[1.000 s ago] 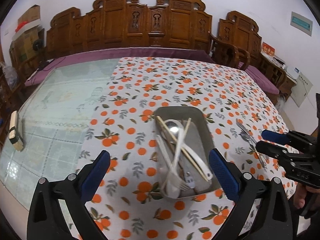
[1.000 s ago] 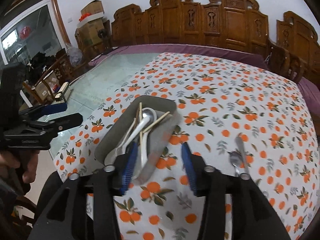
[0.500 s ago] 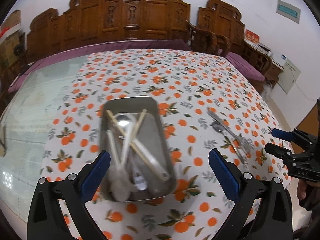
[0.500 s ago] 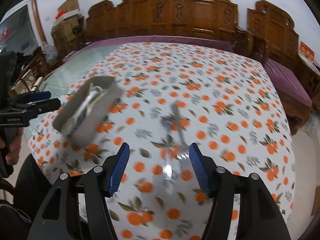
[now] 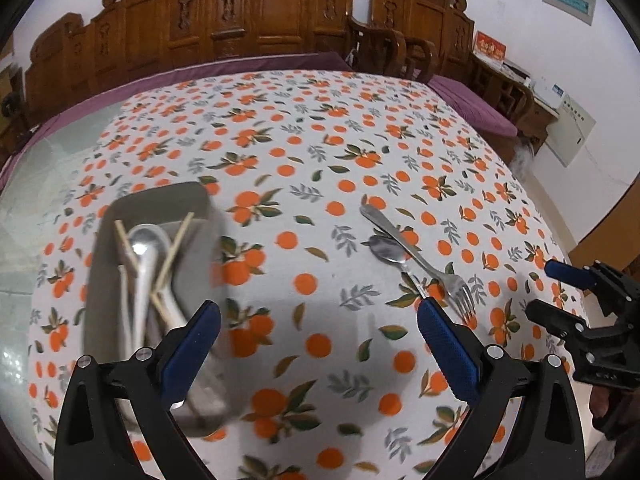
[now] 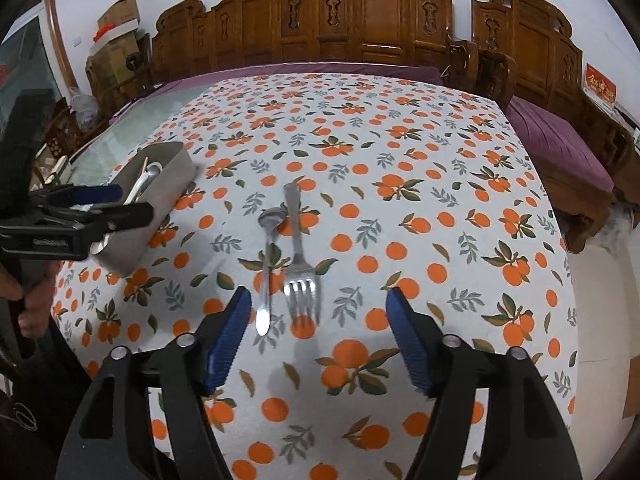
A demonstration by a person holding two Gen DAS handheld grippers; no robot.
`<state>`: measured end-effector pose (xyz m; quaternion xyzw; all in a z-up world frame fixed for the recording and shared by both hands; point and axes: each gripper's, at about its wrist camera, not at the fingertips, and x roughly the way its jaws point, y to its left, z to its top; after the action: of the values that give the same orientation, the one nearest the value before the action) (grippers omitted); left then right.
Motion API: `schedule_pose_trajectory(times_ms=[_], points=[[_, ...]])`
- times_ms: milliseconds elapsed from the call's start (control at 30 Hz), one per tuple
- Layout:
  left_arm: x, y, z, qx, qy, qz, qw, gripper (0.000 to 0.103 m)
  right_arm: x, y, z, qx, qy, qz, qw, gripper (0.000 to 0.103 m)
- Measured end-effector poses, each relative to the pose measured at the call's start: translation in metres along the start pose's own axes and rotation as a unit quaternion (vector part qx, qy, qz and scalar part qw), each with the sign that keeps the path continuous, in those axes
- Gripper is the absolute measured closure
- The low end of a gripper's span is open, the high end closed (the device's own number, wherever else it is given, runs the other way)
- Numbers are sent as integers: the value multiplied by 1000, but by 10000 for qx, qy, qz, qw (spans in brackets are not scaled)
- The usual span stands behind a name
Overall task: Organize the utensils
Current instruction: 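Move both tools back toward the remaining steel fork and spoon, then grasp the steel spoon with the left tool while the right tool grasps the steel fork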
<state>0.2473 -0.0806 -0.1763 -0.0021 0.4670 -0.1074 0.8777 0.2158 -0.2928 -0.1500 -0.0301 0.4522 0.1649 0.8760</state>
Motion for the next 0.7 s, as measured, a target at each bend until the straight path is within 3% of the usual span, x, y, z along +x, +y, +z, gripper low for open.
schedule_pose_trajectory(times_ms=[133,233,400,600,700], points=[[20,-16,5,30,110,-24,9999,10,6,-13,1,-15,14,-5,10000,30],[37,-30,9,30,245,-119,9996,18,10,-22,2,23,36,23,10000,30],[63,-49,14,49,459,-362,9983,42,15,-35,1,88,53,61,9999,30],[84,-64,17,0,616,-498,9969,64,20,-46,-2,231,61,110,9997,30],[92,-69,16,0,675,-464,9966,65,23,-49,-3,286,83,132,9995,30]])
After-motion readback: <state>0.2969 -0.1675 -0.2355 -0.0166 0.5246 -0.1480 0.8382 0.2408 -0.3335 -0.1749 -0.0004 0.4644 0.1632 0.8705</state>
